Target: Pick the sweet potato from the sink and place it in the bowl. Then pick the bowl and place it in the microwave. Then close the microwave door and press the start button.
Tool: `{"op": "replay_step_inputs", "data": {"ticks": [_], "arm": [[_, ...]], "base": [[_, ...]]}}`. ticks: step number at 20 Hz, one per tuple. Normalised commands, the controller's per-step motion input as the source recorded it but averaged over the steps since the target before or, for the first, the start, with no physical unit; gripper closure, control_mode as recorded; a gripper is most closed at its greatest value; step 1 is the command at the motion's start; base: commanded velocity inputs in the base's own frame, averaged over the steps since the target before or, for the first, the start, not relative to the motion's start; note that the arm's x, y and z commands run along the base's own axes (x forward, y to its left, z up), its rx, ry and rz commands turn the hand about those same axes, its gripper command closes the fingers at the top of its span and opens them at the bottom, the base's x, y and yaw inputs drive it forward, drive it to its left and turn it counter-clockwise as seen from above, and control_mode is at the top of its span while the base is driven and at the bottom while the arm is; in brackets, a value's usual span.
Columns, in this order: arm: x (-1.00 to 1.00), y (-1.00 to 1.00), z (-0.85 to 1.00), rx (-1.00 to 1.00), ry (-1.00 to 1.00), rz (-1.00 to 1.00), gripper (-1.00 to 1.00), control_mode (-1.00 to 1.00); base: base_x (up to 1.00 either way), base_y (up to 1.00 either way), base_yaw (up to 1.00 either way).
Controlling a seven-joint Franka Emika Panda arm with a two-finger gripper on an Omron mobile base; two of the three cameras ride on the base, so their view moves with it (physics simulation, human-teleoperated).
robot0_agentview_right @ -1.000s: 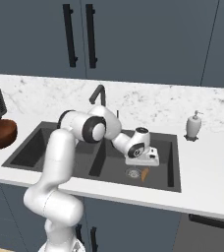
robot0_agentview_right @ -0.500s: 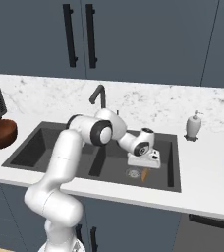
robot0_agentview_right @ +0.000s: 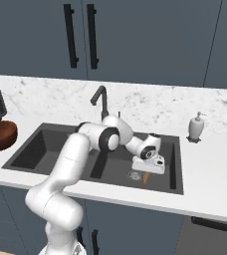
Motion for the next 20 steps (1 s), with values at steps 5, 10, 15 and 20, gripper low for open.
{"op": "replay_step_inputs", "data": {"ticks": [5, 10, 15, 20], "arm": [[0.19, 0.0, -0.3, 0.0, 0.05, 0.0, -1.0, -1.0], [0.06, 0.0, -0.34, 0.0, 0.02, 0.0, -1.0, -1.0], [-0.09, 0.14, -0.18, 0.0, 0.0, 0.0, 1.0, -1.0], [-0.4, 0.3, -0.04, 0.0, 0.0, 0.0, 1.0, -1.0]], "base": [[0.0, 0.0, 0.0], [0.0, 0.0, 0.0], [0.0, 0.0, 0.0], [0.0, 0.0, 0.0]]}}
